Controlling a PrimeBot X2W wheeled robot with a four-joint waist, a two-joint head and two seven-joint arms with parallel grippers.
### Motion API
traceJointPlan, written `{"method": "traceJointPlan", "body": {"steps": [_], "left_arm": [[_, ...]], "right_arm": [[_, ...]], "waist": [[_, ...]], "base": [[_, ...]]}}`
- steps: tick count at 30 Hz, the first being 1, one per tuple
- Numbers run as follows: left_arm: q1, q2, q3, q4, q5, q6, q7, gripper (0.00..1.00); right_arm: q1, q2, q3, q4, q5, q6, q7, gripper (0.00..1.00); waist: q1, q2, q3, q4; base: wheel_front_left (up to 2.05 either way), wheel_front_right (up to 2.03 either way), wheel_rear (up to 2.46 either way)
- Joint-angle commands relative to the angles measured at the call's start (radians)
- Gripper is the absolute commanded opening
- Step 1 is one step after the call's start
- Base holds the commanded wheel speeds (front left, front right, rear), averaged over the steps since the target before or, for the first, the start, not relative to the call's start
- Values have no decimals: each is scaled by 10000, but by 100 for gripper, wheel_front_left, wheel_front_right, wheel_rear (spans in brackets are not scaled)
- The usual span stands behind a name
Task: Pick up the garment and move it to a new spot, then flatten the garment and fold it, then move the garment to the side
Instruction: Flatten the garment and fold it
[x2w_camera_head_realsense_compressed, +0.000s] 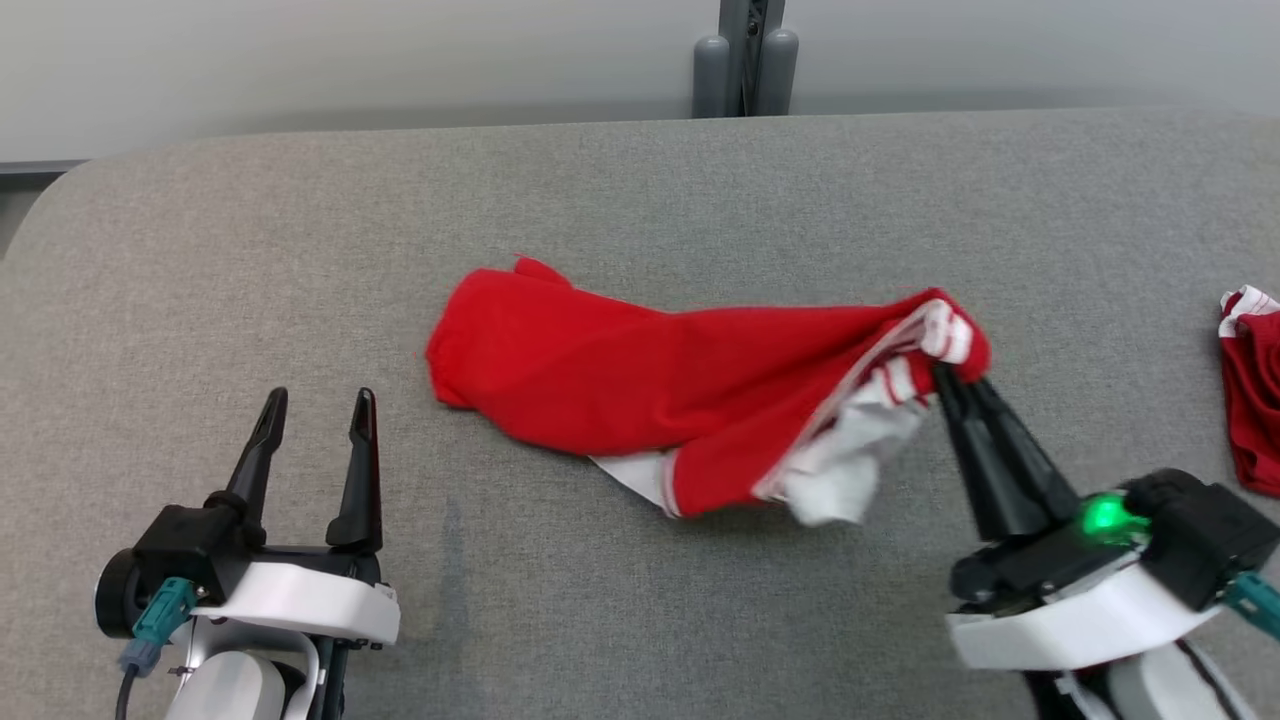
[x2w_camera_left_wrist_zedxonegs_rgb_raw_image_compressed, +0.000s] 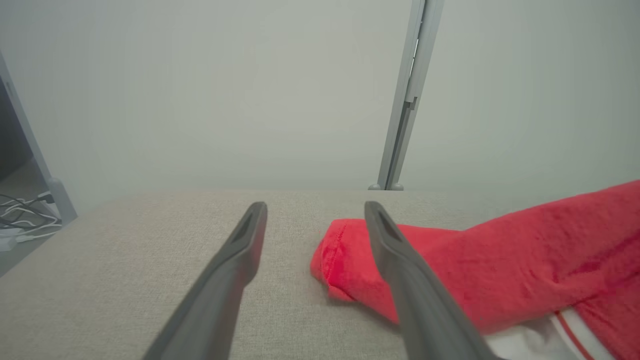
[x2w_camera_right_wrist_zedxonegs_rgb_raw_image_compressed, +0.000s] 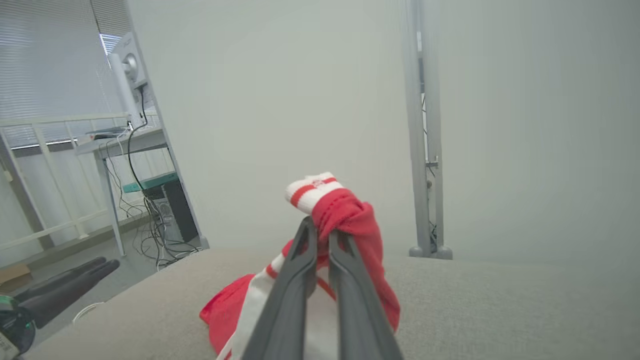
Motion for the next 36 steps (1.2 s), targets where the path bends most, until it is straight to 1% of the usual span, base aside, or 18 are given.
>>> {"method": "traceJointPlan", "body": {"steps": [1, 4, 6, 7, 13, 14, 15, 16, 19, 24, 28, 31, 34, 36], "left_arm": [[9, 1, -18, 33, 63, -50, -39, 100], [-26, -35, -62, 83, 77, -78, -34, 100], [-35, -52, -72, 107, 80, -99, -31, 100], [-49, -65, -88, 124, 90, -119, -30, 100], [-127, -93, -129, 189, 128, -155, -30, 100], [-135, -93, -133, 197, 130, -163, -30, 100], [-140, -88, -126, 200, 134, -167, -30, 100], [-138, -83, -127, 208, 143, -166, -30, 100], [-119, -65, -102, 177, 138, -133, -30, 100], [-43, -1, -10, 109, 145, -63, -30, 100], [-3, 84, 93, -8, 171, 12, -30, 100], [20, 140, 194, -105, 187, 87, -30, 100], [88, 195, 280, -182, 210, 150, -30, 100], [123, 230, 329, -235, 224, 205, -30, 100]], "right_arm": [[115, -176, -400, 324, 7, 7, -28, 0], [276, -205, -990, 1301, 270, 7, -30, 0], [260, -195, -1278, 2160, 470, 6, -57, 0], [170, -280, -1346, 2535, 419, 7, -78, 0], [-383, -264, -1439, 4834, 576, 7, -152, 0], [-507, -223, -1476, 5142, 602, 7, -163, 33], [-593, -148, -1507, 5422, 663, 7, -172, 50], [-682, -134, -1554, 5617, 636, 7, -179, 100], [-879, -47, -1795, 5882, 447, 7, -180, 100], [-875, 75, -2275, 5534, 71, 7, -179, 100], [-697, 204, -2656, 4795, -420, 7, -174, 100], [-613, 249, -2789, 4007, -936, 7, -176, 100], [-469, 305, -2618, 3272, -1428, 7, -171, 100], [-430, 220, -2330, 2889, -1782, 7, -168, 100]], "waist": [[0, 0, -3, 59], [0, 0, -3, 164], [0, 0, 13, 221], [0, 0, 26, 266], [0, 0, 94, 448], [0, 0, 99, 471], [0, 0, 99, 488], [0, 0, 90, 504], [0, 0, 92, 525], [0, 0, 68, 484], [0, 0, 40, 392], [0, 0, -6, 308], [0, 0, -93, 220], [0, 0, -153, 161]], "base": [[0, 0, 0], [0, 0, 0], [0, 0, 0], [0, 0, 0], [0, 0, 0], [0, 0, 0], [0, 0, 0], [0, 0, 0], [0, 0, 0], [0, 0, 0], [0, 0, 0], [0, 0, 0], [0, 0, 0], [0, 0, 0]]}}
